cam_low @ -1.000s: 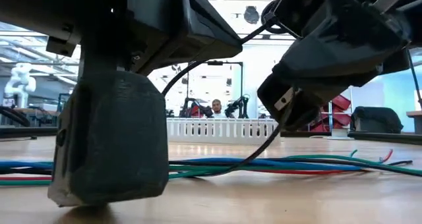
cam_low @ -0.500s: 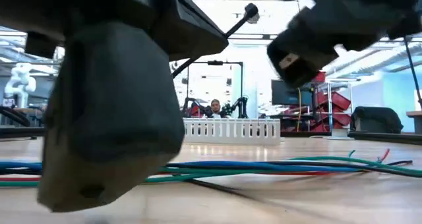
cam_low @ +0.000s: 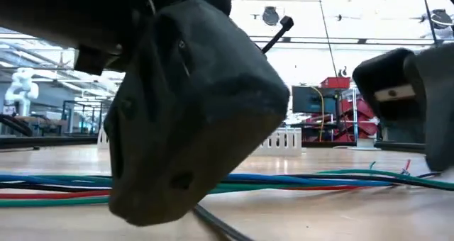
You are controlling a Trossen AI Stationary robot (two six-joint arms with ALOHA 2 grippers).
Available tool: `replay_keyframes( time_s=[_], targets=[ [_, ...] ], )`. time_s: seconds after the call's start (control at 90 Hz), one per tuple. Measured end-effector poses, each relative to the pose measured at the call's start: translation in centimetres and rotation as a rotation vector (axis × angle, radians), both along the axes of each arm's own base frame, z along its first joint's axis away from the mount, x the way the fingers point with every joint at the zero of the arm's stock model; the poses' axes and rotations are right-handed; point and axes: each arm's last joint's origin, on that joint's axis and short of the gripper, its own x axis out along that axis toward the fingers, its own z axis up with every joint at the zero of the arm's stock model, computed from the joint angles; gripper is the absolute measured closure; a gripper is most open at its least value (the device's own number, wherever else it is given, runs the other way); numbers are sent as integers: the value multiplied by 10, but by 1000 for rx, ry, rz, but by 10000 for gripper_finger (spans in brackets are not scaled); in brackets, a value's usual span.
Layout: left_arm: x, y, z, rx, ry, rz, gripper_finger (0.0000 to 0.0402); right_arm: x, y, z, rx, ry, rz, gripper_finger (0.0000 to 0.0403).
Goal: Ziptie cables
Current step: Wrap the cable wire using a zip tie
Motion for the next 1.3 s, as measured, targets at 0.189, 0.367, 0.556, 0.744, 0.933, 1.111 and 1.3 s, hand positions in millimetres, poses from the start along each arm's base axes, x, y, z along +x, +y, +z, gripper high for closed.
replay_keyframes(
  time_s=[0.189,0.367,0.556,0.744,0.933,1.111,1.3],
  targets=[
    [4,-4,8,-53,-50,-6,402,9,12,2,-59,-9,23,291],
    [12,-11,29,-85,-122,42,402,4,17,14,-71,-35,23,291],
    [13,-13,38,26,-67,105,402,1,18,15,-80,-31,17,291],
    [6,-21,38,-7,-99,87,402,-2,20,14,-84,-16,16,291],
    [-4,-27,32,-110,-190,70,402,-4,22,13,-69,2,37,291],
    [-5,-27,26,-277,-270,13,402,-9,27,13,-41,22,58,291],
    [5,-21,22,-429,-264,-63,402,-16,36,14,-20,12,104,291]
  ],
)
